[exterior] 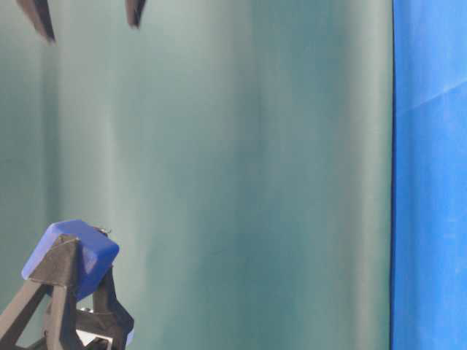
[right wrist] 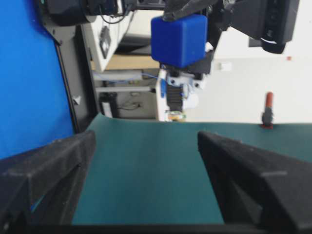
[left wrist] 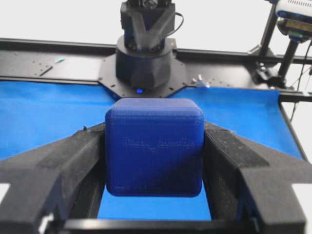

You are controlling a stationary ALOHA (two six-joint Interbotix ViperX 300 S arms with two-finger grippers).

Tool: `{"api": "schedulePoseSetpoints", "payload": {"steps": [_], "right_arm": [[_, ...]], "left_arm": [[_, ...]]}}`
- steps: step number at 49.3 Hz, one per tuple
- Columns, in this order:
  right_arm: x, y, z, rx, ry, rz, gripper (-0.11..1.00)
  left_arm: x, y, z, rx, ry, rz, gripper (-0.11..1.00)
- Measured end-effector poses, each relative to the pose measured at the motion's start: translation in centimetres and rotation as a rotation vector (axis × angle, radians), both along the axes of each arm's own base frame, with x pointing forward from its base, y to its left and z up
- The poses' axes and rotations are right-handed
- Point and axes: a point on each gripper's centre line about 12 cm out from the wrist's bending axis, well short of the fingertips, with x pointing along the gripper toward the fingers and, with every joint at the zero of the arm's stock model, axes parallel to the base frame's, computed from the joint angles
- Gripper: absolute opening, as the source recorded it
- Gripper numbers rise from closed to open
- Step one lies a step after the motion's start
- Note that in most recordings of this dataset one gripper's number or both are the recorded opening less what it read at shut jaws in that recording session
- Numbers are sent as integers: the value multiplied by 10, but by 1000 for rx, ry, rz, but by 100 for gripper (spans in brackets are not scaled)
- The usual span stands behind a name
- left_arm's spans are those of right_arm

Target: Handover the blue block to the right arm after grasping it with the left arm, then place it in the designated position.

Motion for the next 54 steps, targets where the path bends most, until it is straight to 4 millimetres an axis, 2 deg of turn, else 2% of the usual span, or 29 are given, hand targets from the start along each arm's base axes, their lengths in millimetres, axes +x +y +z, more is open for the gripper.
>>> {"api": "schedulePoseSetpoints", "payload": {"steps": [12,38,46,54], "right_arm": [[40,3,15,6,-17,36,94],[129,-1,16,6,17,36,94],[149,-2,16,4,19,36,94],[161,-2,16,6,17,36,94]], "left_arm": [[0,0,1,0,-2,0,49],[-1,0,-2,-8,5,0,49],[-1,0,-2,-9,5,0,49],[-2,0,-2,-9,3,0,49]]}}
